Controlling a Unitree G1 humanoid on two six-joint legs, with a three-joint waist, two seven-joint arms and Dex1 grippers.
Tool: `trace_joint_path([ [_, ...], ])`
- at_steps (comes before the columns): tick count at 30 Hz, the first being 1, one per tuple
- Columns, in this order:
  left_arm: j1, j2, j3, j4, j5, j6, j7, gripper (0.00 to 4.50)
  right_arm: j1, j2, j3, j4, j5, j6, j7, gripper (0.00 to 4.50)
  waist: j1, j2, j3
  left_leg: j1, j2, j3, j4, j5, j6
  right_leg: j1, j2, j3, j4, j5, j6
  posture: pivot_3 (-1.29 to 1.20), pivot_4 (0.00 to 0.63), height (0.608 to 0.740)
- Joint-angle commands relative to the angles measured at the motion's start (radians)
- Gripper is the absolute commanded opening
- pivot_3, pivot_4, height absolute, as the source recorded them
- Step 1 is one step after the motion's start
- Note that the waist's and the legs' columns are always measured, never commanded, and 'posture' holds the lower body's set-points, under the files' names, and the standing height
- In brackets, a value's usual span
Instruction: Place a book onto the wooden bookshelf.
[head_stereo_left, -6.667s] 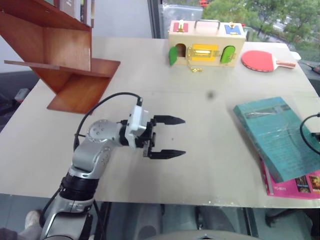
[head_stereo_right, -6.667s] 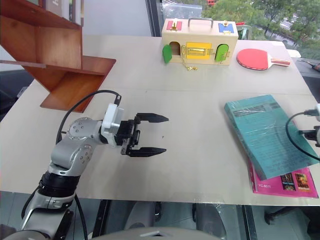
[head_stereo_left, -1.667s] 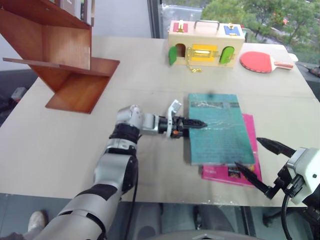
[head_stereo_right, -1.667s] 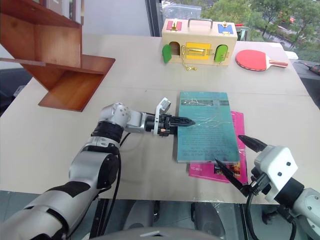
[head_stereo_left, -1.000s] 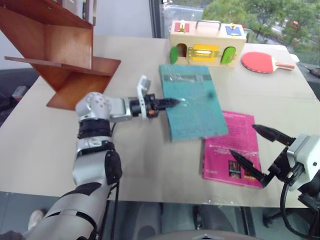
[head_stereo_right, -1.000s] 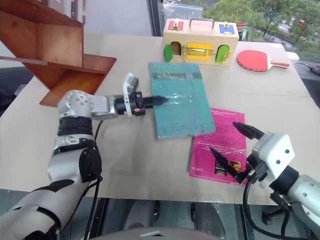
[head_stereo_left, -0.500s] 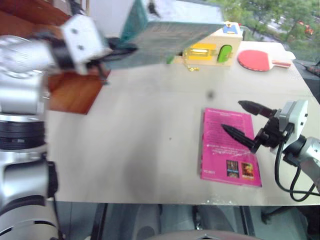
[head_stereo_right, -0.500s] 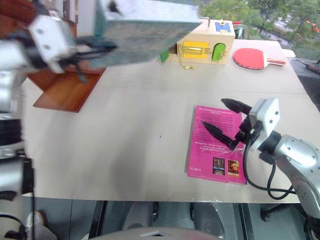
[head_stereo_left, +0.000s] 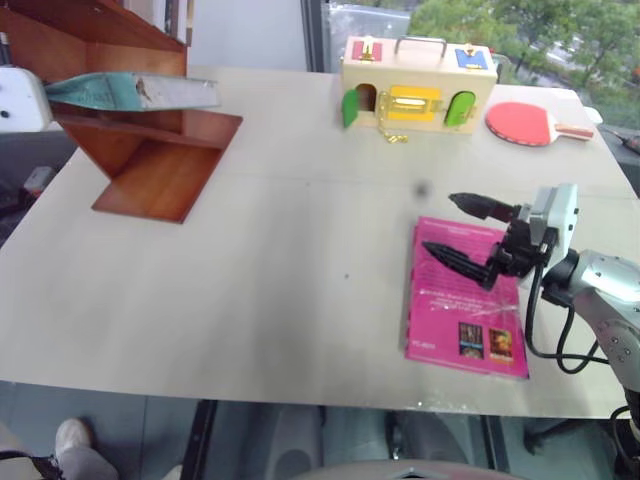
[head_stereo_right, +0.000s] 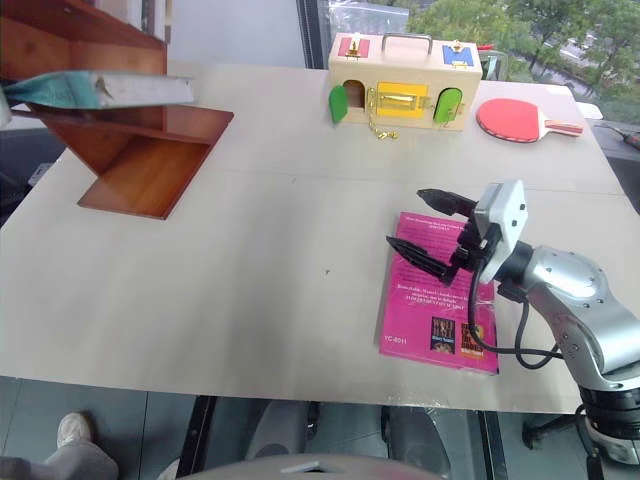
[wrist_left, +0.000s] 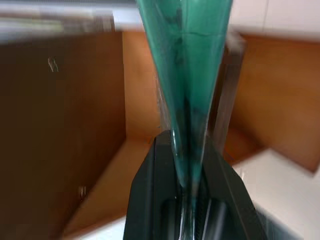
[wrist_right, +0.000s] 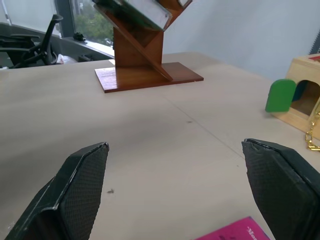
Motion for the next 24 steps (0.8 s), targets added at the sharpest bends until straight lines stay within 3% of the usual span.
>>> trace_joint_path([
  [1,-0.083,0.020,-0.056,0.113,0.109,0.025,0.102,0.86,-0.011,0.015,-0.007,-0.058,-0.001,0.004,-0.011,4.50,-0.012,0.000,0.000,0.000,0.000,0.000,0.000,0.000,0.000,0.000,0.000,0.000,0.001,0.000,0.000,0.00,0.150,0.740],
  [6,-0.100,0.007,-0.040,0.172,0.074,-0.023,0.102,2.95,-0.022,0.047,0.010,-0.080,-0.007,0.016,-0.024,4.50,-0.028,0.000,0.001,0.000,0.001,0.001,-0.001,0.000,0.000,-0.001,0.000,0.001,0.000,0.000,0.000,0.00,0.150,0.740],
  [8,-0.063,0.017,0.023,0.183,-0.022,-0.063,0.027,2.95,-0.027,0.054,0.015,-0.074,-0.005,0.014,-0.012,4.50,-0.026,0.000,0.001,0.000,0.001,0.001,-0.001,0.000,0.000,-0.001,0.000,0.001,0.000,0.000,0.000,0.00,0.150,0.740],
  [12,0.129,-0.004,0.323,0.110,-0.488,-0.081,-0.322,2.95,-0.071,0.068,0.024,-0.039,-0.012,-0.002,0.027,4.50,-0.029,0.000,0.001,0.000,0.001,0.002,-0.001,0.000,0.000,-0.001,0.000,0.001,0.001,0.000,0.000,0.00,0.150,0.740],
  [15,0.408,-0.031,0.521,-0.136,-0.777,-0.009,-0.429,2.95,-0.100,0.075,0.027,-0.013,-0.014,-0.013,0.057,4.50,-0.027,0.000,0.001,0.002,0.002,0.002,0.000,0.000,0.000,0.000,0.000,0.000,0.002,0.000,0.000,0.00,0.150,0.740],
  [17,0.711,-0.116,0.708,-0.491,-0.913,0.084,-0.343,2.95,-0.128,0.077,0.025,0.008,-0.004,-0.020,0.089,4.50,-0.025,0.000,0.001,0.003,0.003,0.003,-0.001,0.000,0.000,0.001,-0.001,0.000,0.004,0.000,-0.001,0.00,0.150,0.740],
  [19,0.970,-0.241,0.790,-0.873,-0.959,0.185,-0.210,2.95,-0.165,0.082,0.016,0.028,0.009,-0.034,0.117,4.50,-0.024,0.002,0.000,0.003,0.003,0.002,0.000,0.000,0.000,0.001,-0.002,0.000,0.005,0.000,-0.001,0.00,0.150,0.740],
  [21,1.150,-0.361,0.767,-1.216,-0.984,0.363,-0.029,2.95,-0.200,0.091,0.007,0.035,0.020,-0.044,0.136,4.50,-0.024,0.002,0.000,0.005,0.004,0.002,0.001,0.000,0.000,0.002,-0.006,-0.001,0.007,0.000,-0.001,0.00,0.150,0.740],
  [24,1.294,-0.514,0.656,-1.485,-0.956,0.571,0.166,2.95,-0.235,0.093,-0.012,0.022,0.048,-0.034,0.143,4.50,-0.020,-0.001,-0.001,0.003,0.002,0.000,0.007,0.000,0.000,0.003,-0.004,-0.002,0.012,0.000,-0.001,0.00,0.150,0.740],
])
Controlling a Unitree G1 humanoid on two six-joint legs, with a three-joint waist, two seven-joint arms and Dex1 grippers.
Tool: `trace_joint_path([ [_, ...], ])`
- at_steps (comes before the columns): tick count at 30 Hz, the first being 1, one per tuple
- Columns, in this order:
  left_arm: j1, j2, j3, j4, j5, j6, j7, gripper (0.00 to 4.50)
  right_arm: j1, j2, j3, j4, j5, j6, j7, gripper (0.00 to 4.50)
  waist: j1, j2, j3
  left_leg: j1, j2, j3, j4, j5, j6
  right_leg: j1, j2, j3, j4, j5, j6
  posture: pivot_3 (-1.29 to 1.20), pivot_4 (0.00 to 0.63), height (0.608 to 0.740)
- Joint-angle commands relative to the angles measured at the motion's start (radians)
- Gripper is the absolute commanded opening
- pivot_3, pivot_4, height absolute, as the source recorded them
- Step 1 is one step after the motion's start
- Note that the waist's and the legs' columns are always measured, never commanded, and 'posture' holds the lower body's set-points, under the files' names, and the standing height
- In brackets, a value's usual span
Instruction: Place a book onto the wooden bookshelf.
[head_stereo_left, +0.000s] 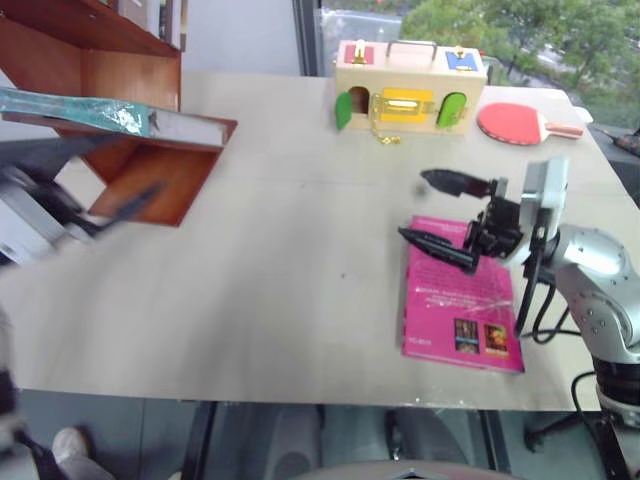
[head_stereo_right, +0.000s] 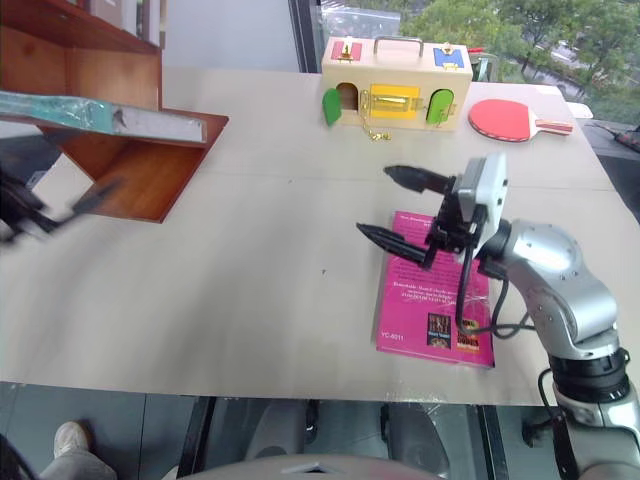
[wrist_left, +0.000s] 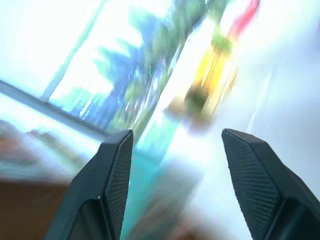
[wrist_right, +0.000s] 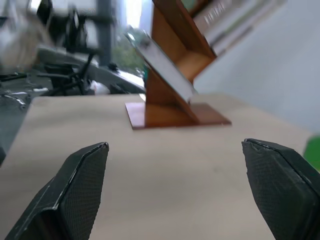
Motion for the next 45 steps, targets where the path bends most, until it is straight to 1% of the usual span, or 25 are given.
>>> trace_joint_path([
  [1,0.089,-0.122,-0.101,-0.281,0.030,0.222,0.236,2.95,-0.040,-0.002,-0.055,-0.042,0.048,-0.012,0.014,4.50,0.002,0.000,0.000,0.001,0.000,-0.001,0.002,0.000,0.000,0.001,0.001,0.000,0.001,0.000,0.000,0.00,0.150,0.740],
  [3,0.068,-0.230,-0.189,-0.274,0.105,0.309,0.360,2.95,-0.059,0.001,-0.066,-0.059,0.072,0.002,-0.004,4.50,0.002,0.004,-0.002,0.003,0.000,-0.001,0.003,0.000,0.000,0.003,0.002,0.002,0.003,0.000,0.000,0.00,0.150,0.740],
  [4,0.044,-0.272,-0.224,-0.263,0.136,0.329,0.399,2.95,-0.068,0.007,-0.070,-0.069,0.084,0.008,-0.017,4.50,0.002,0.005,-0.003,0.004,0.000,-0.001,0.003,0.000,0.000,0.003,0.003,0.002,0.003,0.000,0.000,0.00,0.150,0.740],
  [6,-0.032,-0.349,-0.290,-0.224,0.221,0.346,0.473,2.95,-0.077,0.020,-0.081,-0.092,0.117,0.022,-0.046,4.50,0.004,0.004,-0.003,0.004,0.000,-0.001,0.004,0.000,0.000,0.003,0.005,0.002,0.005,0.000,0.000,0.00,0.150,0.740],
  [7,-0.109,-0.406,-0.330,-0.160,0.289,0.345,0.544,2.95,-0.084,0.034,-0.081,-0.111,0.131,0.027,-0.072,4.50,0.006,0.004,-0.003,0.004,0.001,-0.003,0.005,0.001,0.000,0.003,0.006,0.001,0.005,0.000,0.000,0.00,0.150,0.740],
  [10,-0.255,-0.513,-0.395,-0.012,0.433,0.347,0.693,2.95,-0.099,0.062,-0.073,-0.149,0.147,0.044,-0.127,4.50,0.009,0.004,-0.004,0.003,0.000,-0.004,0.008,0.001,0.000,0.003,0.006,0.001,0.005,0.000,0.001,0.00,0.150,0.740],
  [12,-0.321,-0.560,-0.396,0.091,0.514,0.381,0.813,2.95,-0.104,0.081,-0.059,-0.162,0.139,0.048,-0.159,4.50,0.008,0.004,-0.004,0.002,-0.001,-0.003,0.009,0.001,0.000,0.003,0.005,0.003,0.004,0.001,0.001,0.00,0.150,0.740],
  [13,-0.347,-0.578,-0.372,0.127,0.535,0.391,0.877,2.95,-0.105,0.087,-0.055,-0.167,0.136,0.051,-0.169,4.50,0.002,0.003,-0.004,0.002,-0.001,-0.003,0.009,0.000,0.000,0.003,0.005,0.003,0.004,0.001,0.001,0.00,0.150,0.740],
  [15,-0.384,-0.602,-0.302,0.170,0.540,0.413,0.986,2.95,-0.102,0.092,-0.052,-0.172,0.131,0.055,-0.181,4.50,-0.003,0.003,-0.004,0.001,-0.001,-0.002,0.007,0.000,0.001,0.002,0.005,0.004,0.003,0.001,0.001,0.00,0.150,0.740],
  [17,-0.395,-0.603,-0.256,0.182,0.532,0.411,1.043,2.95,-0.097,0.093,-0.050,-0.176,0.129,0.056,-0.188,4.50,-0.004,0.003,-0.004,0.000,-0.001,-0.001,0.004,0.000,0.000,-0.002,0.005,0.005,0.003,0.001,0.001,0.00,0.150,0.740],
  [18,-0.394,-0.596,-0.246,0.183,0.518,0.400,1.036,2.95,-0.093,0.092,-0.050,-0.174,0.128,0.056,-0.188,4.50,-0.003,0.003,-0.004,-0.001,0.000,-0.002,0.002,0.000,0.000,-0.003,0.006,0.004,0.003,0.000,0.001,0.00,0.150,0.740],
  [25,-0.341,-0.550,-0.313,0.118,0.482,0.357,0.880,2.95,-0.063,0.085,-0.053,-0.167,0.122,0.054,-0.181,4.50,0.000,0.003,-0.004,0.000,-0.001,0.000,0.000,0.000,0.000,-0.002,0.004,0.004,0.000,0.000,0.000,0.00,0.150,0.740],
  [27,-0.307,-0.551,-0.336,0.090,0.450,0.364,0.818,2.95,-0.042,0.077,-0.056,-0.164,0.116,0.055,-0.177,4.50,0.003,0.003,-0.004,0.000,-0.001,0.000,0.000,0.000,0.000,-0.002,0.004,0.004,0.001,0.000,0.000,0.00,0.150,0.740],
  [29,-0.264,-0.534,-0.366,0.072,0.447,0.340,0.752,2.95,-0.005,0.060,-0.060,-0.163,0.102,0.055,-0.161,4.50,0.005,0.003,-0.004,0.000,-0.001,0.000,0.000,0.000,0.000,-0.001,0.004,0.003,0.001,0.000,0.000,0.00,0.150,0.740],
  [30,-0.236,-0.533,-0.377,0.055,0.404,0.346,0.696,2.73,0.025,0.045,-0.066,-0.163,0.091,0.052,-0.148,4.50,0.006,0.003,-0.004,0.000,-0.002,0.000,0.000,0.000,0.000,-0.001,0.003,0.003,0.000,0.000,0.000,0.00,0.150,0.740],
  [32,-0.196,-0.527,-0.389,0.024,0.349,0.368,0.626,2.09,0.089,0.006,-0.078,-0.162,0.061,0.042,-0.120,4.50,0.006,0.003,-0.004,0.000,-0.002,0.000,0.000,0.000,0.000,-0.001,0.003,0.003,0.000,0.000,0.000,0.00,0.150,0.740],
  [34,-0.169,-0.515,-0.395,-0.001,0.303,0.415,0.570,1.11,0.155,-0.041,-0.097,-0.163,0.024,0.038,-0.106,4.50,0.004,0.003,-0.004,0.000,-0.002,0.000,0.000,0.000,0.000,-0.001,0.003,0.003,0.000,0.000,0.000,0.00,0.150,0.740],
  [36,-0.150,-0.504,-0.388,-0.022,0.268,0.452,0.535,0.39,0.205,-0.089,-0.104,-0.157,-0.016,0.061,-0.110,4.50,0.002,0.003,-0.004,0.000,-0.001,-0.001,0.000,0.000,0.000,-0.001,0.004,0.003,0.000,0.000,0.000,0.00,0.150,0.740],
  [37,-0.134,-0.498,-0.374,-0.043,0.223,0.489,0.512,0.03,0.245,-0.124,-0.110,-0.156,-0.046,0.062,-0.099,4.50,0.001,0.003,-0.004,0.001,-0.001,-0.001,0.000,0.000,0.000,-0.001,0.004,0.003,0.000,0.000,0.000,0.00,0.150,0.740],
  [39,-0.091,-0.462,-0.338,-0.077,0.150,0.544,0.455,0.03,0.335,-0.188,-0.157,-0.147,-0.068,0.096,-0.095,4.50,0.001,0.003,-0.004,0.001,-0.002,0.000,0.000,0.000,0.000,0.000,0.003,0.004,0.000,0.000,0.000,0.00,0.150,0.740],
  [41,-0.025,-0.397,-0.280,-0.124,0.064,0.619,0.386,0.03,0.459,-0.251,-0.267,-0.110,-0.109,0.101,-0.071,4.50,0.001,0.003,-0.004,0.001,-0.002,0.000,0.000,0.000,0.000,0.000,0.003,0.004,-0.001,0.000,0.000,0.00,0.150,0.740],
  [42,-0.001,-0.375,-0.262,-0.142,0.035,0.640,0.365,0.03,0.498,-0.268,-0.303,-0.099,-0.121,0.099,-0.067,4.50,-0.001,0.003,-0.004,0.001,-0.002,0.000,-0.001,0.000,0.000,0.000,0.003,0.004,-0.003,0.000,0.000,0.00,0.150,0.740],
  [44,0.068,-0.322,-0.221,-0.174,-0.026,0.714,0.323,0.03,0.569,-0.269,-0.405,-0.050,-0.132,0.090,-0.073,4.50,-0.002,0.003,-0.004,0.001,-0.002,0.000,-0.003,0.000,0.000,0.000,0.003,0.004,-0.005,0.000,0.000,0.00,0.150,0.740],
  [45,0.103,-0.291,-0.216,-0.185,-0.027,0.732,0.297,0.03,0.614,-0.288,-0.444,-0.027,-0.140,0.085,-0.035,4.50,-0.002,0.004,-0.004,0.001,-0.001,0.000,-0.004,0.000,0.000,0.000,0.003,0.004,-0.005,0.000,0.000,0.00,0.150,0.740],
])
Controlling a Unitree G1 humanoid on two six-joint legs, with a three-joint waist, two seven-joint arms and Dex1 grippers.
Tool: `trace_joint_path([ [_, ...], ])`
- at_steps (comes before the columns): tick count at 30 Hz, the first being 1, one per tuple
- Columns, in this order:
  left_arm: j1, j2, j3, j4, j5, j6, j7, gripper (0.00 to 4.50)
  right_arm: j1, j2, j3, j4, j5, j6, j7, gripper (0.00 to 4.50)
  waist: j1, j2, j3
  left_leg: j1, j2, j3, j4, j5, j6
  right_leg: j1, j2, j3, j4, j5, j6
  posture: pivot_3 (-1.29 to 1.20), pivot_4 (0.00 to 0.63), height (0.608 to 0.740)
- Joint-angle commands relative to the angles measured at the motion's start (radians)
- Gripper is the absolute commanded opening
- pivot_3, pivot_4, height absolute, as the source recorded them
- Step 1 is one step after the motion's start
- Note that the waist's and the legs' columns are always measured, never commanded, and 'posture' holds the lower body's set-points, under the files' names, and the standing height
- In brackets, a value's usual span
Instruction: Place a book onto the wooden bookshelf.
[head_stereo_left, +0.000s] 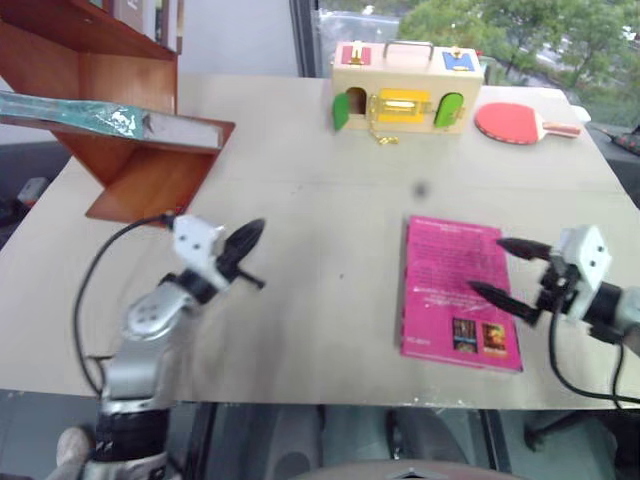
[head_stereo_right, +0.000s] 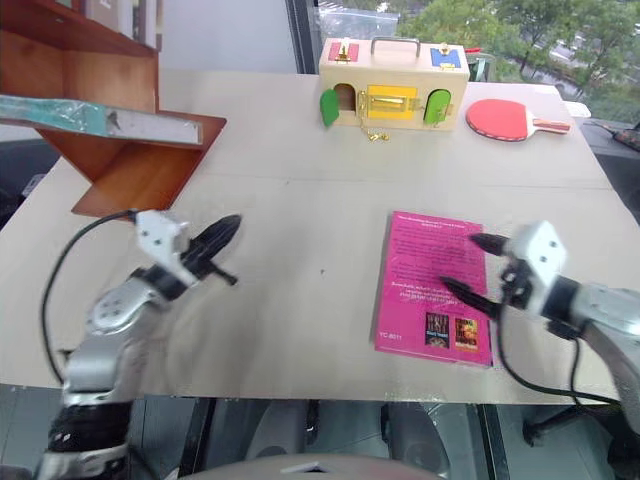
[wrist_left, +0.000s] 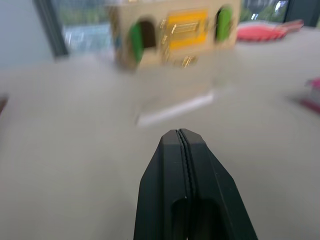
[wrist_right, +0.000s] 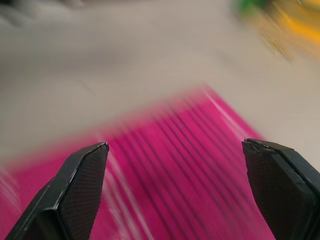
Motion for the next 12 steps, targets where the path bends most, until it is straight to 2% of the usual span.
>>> trace_joint_path([
  [1,0.084,0.067,0.076,-0.095,-0.137,0.070,-0.134,0.41,0.083,-0.042,-0.156,0.045,-0.025,-0.033,0.074,4.50,0.000,0.000,0.000,0.001,0.000,0.000,0.000,0.000,0.000,0.001,0.000,0.000,0.000,0.000,0.000,0.00,0.150,0.740],
  [3,0.131,0.109,0.122,-0.102,-0.185,0.093,-0.195,0.82,0.133,-0.065,-0.212,0.094,-0.035,-0.045,0.132,4.50,0.000,0.000,0.000,0.001,0.000,0.000,-0.001,0.000,0.000,0.002,-0.001,0.000,-0.003,0.000,0.000,0.00,0.150,0.740],
  [5,0.160,0.148,0.152,-0.097,-0.151,0.088,-0.193,1.91,0.179,-0.074,-0.251,0.110,-0.034,-0.058,0.181,4.50,0.001,0.000,0.000,0.001,0.000,0.000,-0.003,0.000,0.000,0.003,-0.001,-0.001,-0.008,0.000,0.000,0.00,0.150,0.740],
  [7,0.199,0.179,0.183,-0.100,-0.157,0.090,-0.230,2.77,0.203,-0.074,-0.267,0.118,-0.043,-0.077,0.211,4.50,0.001,0.000,0.000,0.001,0.000,0.000,-0.003,0.000,0.000,0.003,-0.001,-0.001,-0.008,0.000,0.000,0.00,0.150,0.740],
  [12,0.274,0.228,0.232,-0.098,-0.168,0.096,-0.309,2.77,0.222,-0.083,-0.273,0.147,-0.070,-0.095,0.253,4.50,-0.003,0.001,0.000,0.001,0.000,0.001,-0.005,0.000,0.000,0.003,-0.001,0.000,-0.009,0.000,0.000,0.00,0.150,0.740],
])
